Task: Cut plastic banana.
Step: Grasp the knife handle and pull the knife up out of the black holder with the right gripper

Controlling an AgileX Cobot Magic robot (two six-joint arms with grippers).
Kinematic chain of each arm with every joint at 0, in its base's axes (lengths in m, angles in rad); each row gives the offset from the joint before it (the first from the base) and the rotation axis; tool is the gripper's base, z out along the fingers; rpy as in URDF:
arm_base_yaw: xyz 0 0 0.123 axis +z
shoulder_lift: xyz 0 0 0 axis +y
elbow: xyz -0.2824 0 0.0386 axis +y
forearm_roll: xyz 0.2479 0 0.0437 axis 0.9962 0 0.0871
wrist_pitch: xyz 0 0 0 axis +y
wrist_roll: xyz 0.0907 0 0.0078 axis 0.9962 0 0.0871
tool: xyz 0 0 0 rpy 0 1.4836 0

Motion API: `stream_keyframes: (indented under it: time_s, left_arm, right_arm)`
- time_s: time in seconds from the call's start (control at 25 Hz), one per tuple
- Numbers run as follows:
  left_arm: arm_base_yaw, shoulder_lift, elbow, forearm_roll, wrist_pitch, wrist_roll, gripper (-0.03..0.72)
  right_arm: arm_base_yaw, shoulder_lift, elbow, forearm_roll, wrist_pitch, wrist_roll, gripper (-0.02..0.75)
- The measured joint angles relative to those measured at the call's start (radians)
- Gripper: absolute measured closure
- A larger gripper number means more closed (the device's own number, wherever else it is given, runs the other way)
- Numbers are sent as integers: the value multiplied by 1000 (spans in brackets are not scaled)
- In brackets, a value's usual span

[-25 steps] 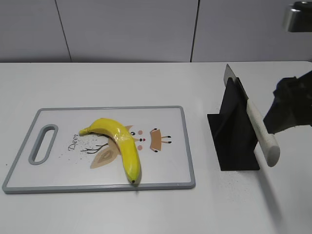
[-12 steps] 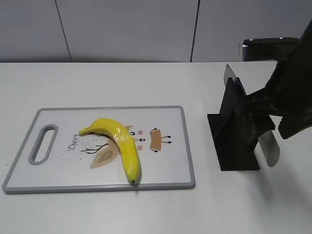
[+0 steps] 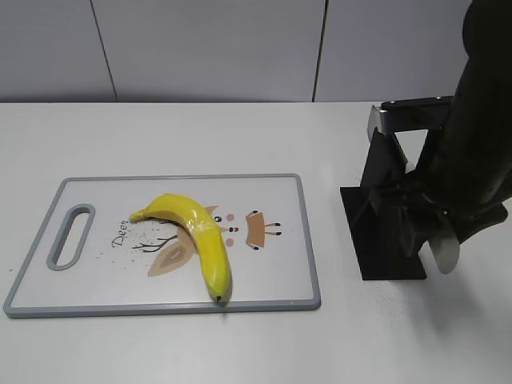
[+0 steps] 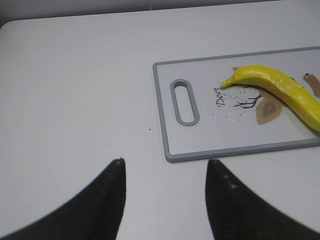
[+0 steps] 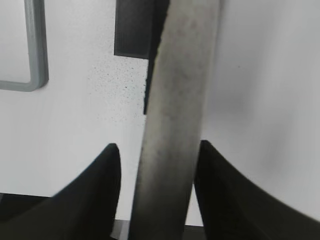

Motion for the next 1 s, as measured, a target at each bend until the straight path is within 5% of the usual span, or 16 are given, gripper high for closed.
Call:
stream_keyframes:
  time_s: [0.2, 1.0]
  left_arm:
    - [0, 0, 0, 0, 0, 0, 191]
    - [0, 0, 0, 1, 0, 0, 191]
  right_arm:
    - [0, 2, 0, 2, -5, 17, 567]
    - [-1, -113, -55, 33, 42, 61, 575]
